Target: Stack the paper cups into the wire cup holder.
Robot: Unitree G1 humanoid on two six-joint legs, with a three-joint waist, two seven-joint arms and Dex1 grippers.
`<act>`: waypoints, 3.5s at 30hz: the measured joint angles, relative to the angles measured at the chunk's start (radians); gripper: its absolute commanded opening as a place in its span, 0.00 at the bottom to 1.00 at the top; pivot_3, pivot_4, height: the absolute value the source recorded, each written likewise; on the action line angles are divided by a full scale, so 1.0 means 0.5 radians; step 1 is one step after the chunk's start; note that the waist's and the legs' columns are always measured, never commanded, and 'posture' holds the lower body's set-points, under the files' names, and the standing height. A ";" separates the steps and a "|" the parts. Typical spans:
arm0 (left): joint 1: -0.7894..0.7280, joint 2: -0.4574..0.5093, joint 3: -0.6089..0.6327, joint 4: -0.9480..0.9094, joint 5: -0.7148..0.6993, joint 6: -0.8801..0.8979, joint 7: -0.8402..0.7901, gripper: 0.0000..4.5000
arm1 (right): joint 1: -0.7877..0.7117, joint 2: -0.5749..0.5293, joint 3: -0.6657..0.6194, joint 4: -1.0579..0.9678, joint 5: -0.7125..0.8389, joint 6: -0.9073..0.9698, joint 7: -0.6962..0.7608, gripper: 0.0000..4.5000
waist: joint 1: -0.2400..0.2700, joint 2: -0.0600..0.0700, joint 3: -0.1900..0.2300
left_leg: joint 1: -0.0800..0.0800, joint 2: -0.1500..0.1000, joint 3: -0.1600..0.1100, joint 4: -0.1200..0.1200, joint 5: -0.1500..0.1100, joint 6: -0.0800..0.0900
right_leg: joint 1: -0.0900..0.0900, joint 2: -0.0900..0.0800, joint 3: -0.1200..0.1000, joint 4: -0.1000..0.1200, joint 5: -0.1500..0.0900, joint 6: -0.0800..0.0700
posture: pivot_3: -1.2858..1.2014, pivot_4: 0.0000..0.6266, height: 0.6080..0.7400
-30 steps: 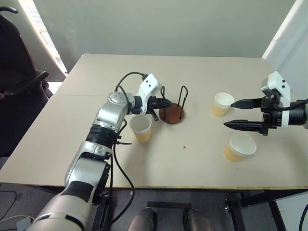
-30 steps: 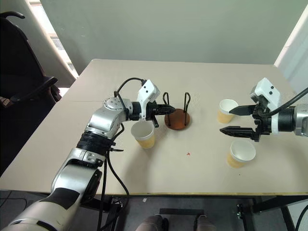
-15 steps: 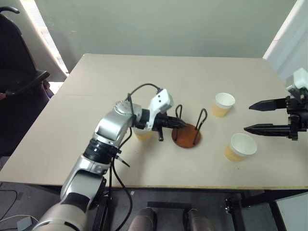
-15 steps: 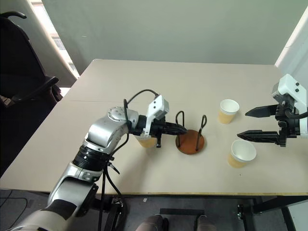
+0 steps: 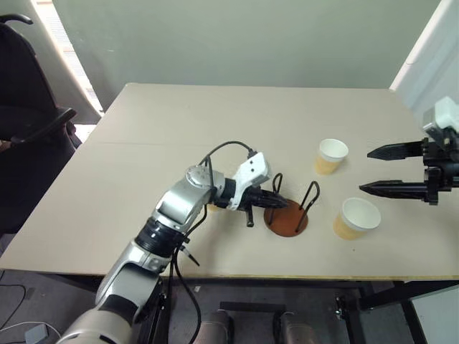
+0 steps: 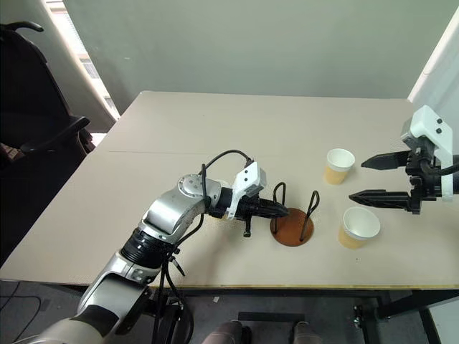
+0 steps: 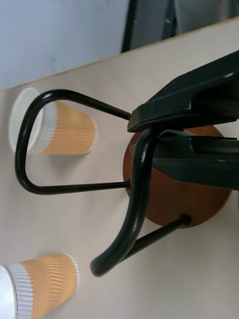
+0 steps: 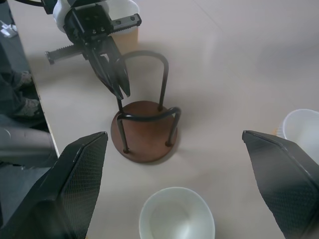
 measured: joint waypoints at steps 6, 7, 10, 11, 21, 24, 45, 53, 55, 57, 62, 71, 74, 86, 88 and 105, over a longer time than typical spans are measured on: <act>0.109 0.205 -0.147 -0.024 0.154 -0.056 -0.004 0.66 | -0.158 0.052 0.155 0.049 -0.064 -0.094 0.009 1.00 | -0.009 -0.001 0.000 | 0.002 -0.001 -0.001 0.000 -0.006 0.012 | 0.000 0.001 0.002 0.001 -0.002 -0.007 | 0.52 0.24 1.00; 0.110 0.256 -0.147 -0.048 0.166 -0.079 -0.013 0.72 | -0.184 0.065 0.188 0.063 -0.083 -0.112 0.010 1.00 | -0.009 -0.001 0.000 | 0.002 -0.001 -0.001 -0.001 -0.006 0.012 | 0.000 0.001 0.002 0.001 -0.003 -0.008 | 0.52 0.24 1.00; 0.113 0.370 -0.098 -0.107 0.180 -0.121 -0.042 0.82 | -0.311 0.124 0.308 0.151 -0.165 -0.174 0.015 1.00 | -0.013 0.000 0.000 | 0.003 -0.001 -0.001 -0.001 -0.006 0.012 | 0.000 0.000 0.002 0.001 -0.005 -0.012 | 0.52 0.24 1.00; 0.115 0.383 -0.078 -0.121 0.176 -0.121 -0.043 0.82 | -0.345 0.138 0.336 0.176 -0.187 -0.186 0.017 1.00 | -0.012 0.000 0.000 | 0.002 -0.001 -0.001 -0.001 -0.005 0.011 | 0.000 0.000 0.001 0.001 -0.006 -0.013 | 0.52 0.24 1.00; -0.063 0.400 0.344 -0.159 -0.135 0.044 -0.065 0.82 | -0.833 0.452 0.766 0.762 -0.635 -0.501 0.120 1.00 | -0.011 0.000 0.000 | 0.000 -0.001 -0.002 -0.003 -0.006 0.010 | -0.004 -0.002 -0.001 0.001 0.001 -0.009 | 0.52 0.24 1.00; -0.094 0.396 0.409 -0.162 -0.197 0.093 -0.035 0.82 | -0.856 0.513 0.841 0.876 -0.744 -0.585 0.184 1.00 | -0.010 0.000 0.000 | 0.000 0.000 -0.002 -0.004 -0.006 0.004 | -0.004 -0.002 -0.003 0.001 0.001 -0.009 | 0.52 0.24 1.00; -0.149 0.704 0.628 -0.144 -0.359 0.023 -0.120 0.82 | -1.287 0.999 1.207 2.141 -1.696 -1.500 0.132 1.00 | -0.017 0.001 0.001 | -0.004 0.001 -0.007 -0.009 -0.010 -0.012 | -0.017 0.000 -0.004 0.003 0.001 -0.017 | 0.52 0.24 1.00; -0.114 0.705 0.619 -0.142 -0.315 -0.017 -0.071 0.82 | -1.446 1.158 1.217 2.591 -1.913 -1.722 -0.014 0.96 | -0.017 0.001 0.001 | -0.007 0.001 -0.007 -0.010 -0.013 -0.017 | -0.021 0.000 -0.004 0.003 0.000 -0.019 | 0.52 0.24 1.00; -0.096 0.704 0.619 -0.153 -0.319 -0.016 -0.070 0.82 | -1.462 1.180 1.217 2.675 -1.958 -1.762 -0.051 0.86 | -0.017 0.001 0.001 | -0.008 0.002 -0.008 -0.012 -0.013 -0.018 | -0.022 0.000 -0.005 0.003 0.000 -0.019 | 0.52 0.24 1.00; -0.091 0.705 0.620 -0.153 -0.326 -0.010 -0.071 0.82 | -1.471 1.201 1.217 2.737 -1.990 -1.789 -0.080 0.72 | -0.016 0.001 0.001 | -0.009 0.001 -0.008 -0.012 -0.014 -0.019 | -0.024 0.000 -0.005 0.003 0.000 -0.019 | 0.52 0.24 1.00; -0.090 0.741 0.629 -0.150 -0.395 -0.009 -0.161 0.82 | -1.481 1.243 1.214 2.800 -2.020 -1.823 -0.113 0.33 | -0.017 0.001 0.001 | -0.012 0.002 -0.008 -0.014 -0.014 -0.021 | -0.027 0.000 -0.004 0.003 0.000 -0.019 | 0.52 0.24 1.00; -0.111 0.783 0.739 -0.050 -0.624 -0.020 -0.464 0.82 | -1.482 1.242 1.064 2.668 -1.896 -1.703 0.131 0.00 | -0.017 0.002 0.001 | -0.014 0.002 -0.008 -0.014 -0.014 -0.022 | -0.028 0.001 -0.005 0.003 -0.001 -0.020 | 0.52 0.24 1.00; -0.128 0.783 0.749 0.002 -0.640 -0.037 -0.505 0.82 | -1.478 1.190 1.020 2.397 -1.814 -1.572 0.311 0.00 | -0.018 0.003 0.002 | -0.016 0.002 -0.008 -0.014 -0.013 -0.023 | -0.030 0.001 -0.005 0.003 -0.002 -0.022 | 0.52 0.24 1.00; -0.162 0.787 0.778 0.068 -0.650 -0.118 -0.611 0.82 | -1.164 0.477 0.977 0.271 -1.075 -0.538 0.776 0.00 | -0.023 0.003 0.002 | -0.024 0.005 -0.011 -0.008 -0.009 -0.023 | -0.029 0.004 -0.010 -0.003 -0.012 -0.027 | 0.52 0.24 1.00; -0.174 0.787 0.776 0.089 -0.650 -0.121 -0.652 0.82 | -1.145 0.441 0.990 0.101 -0.989 -0.436 0.777 0.00 | -0.027 0.003 0.002 | -0.023 0.005 -0.011 -0.007 -0.008 -0.023 | -0.029 0.003 -0.010 0.001 -0.016 -0.032 | 0.52 0.24 1.00; -0.232 0.788 0.703 0.178 -0.586 -0.212 -0.777 0.82 | -1.023 0.587 1.151 -0.076 -0.950 -0.397 0.667 0.00 | -0.035 0.003 0.002 | -0.022 0.004 -0.011 -0.005 0.002 -0.013 | -0.029 0.003 -0.009 0.005 -0.008 -0.043 | 0.52 0.24 1.00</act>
